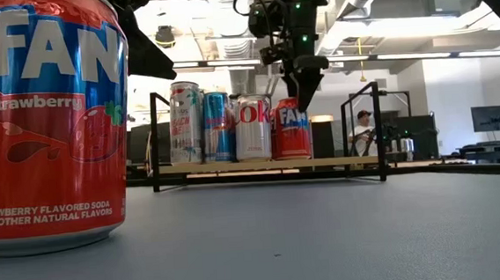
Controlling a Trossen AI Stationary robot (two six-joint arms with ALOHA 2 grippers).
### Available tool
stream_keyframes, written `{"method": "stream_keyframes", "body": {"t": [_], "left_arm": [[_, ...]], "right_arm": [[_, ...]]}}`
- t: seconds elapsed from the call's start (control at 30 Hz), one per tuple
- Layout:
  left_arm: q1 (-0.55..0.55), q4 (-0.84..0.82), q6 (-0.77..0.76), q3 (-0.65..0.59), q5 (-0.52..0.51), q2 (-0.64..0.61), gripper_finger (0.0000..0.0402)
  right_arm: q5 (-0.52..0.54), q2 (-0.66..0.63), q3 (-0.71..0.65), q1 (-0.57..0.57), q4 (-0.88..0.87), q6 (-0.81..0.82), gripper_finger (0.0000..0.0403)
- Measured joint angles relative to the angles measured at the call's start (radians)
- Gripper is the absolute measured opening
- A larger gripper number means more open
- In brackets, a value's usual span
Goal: Place canned beverage on shelf
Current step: Put the right red soda can aligned with the other red soda can on the shelf
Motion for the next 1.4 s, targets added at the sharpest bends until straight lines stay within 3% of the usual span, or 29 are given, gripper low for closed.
{"method": "stream_keyframes", "body": {"t": [0.3, 0.47, 0.57, 1.07, 1.17, 1.4], "left_arm": [[0.000, 0.000, 0.000, 0.000, 0.000, 0.000, 0.0238], [0.000, 0.000, 0.003, 0.000, -0.003, 0.000, 0.0238], [0.000, 0.000, -0.009, 0.000, -0.003, 0.000, 0.0238], [0.000, -0.007, -0.014, 0.000, -0.005, 0.000, 0.0238], [0.000, -0.007, -0.015, 0.000, -0.005, 0.000, 0.0238], [0.000, -0.004, -0.016, 0.000, -0.005, 0.000, 0.0238]], "right_arm": [[0.005, -0.084, 0.000, -0.038, -0.131, 0.113, 0.0345], [-0.013, -0.136, 0.000, -0.038, -0.165, 0.174, 0.0320], [-0.085, -0.144, 0.000, -0.029, -0.170, 0.224, 0.0285], [-0.098, -0.143, -0.288, -0.021, 0.114, 0.226, 0.0022], [-0.120, -0.142, -0.290, -0.021, 0.166, 0.207, 0.0005], [-0.133, -0.143, -0.289, -0.029, 0.225, 0.198, 0.0016]]}}
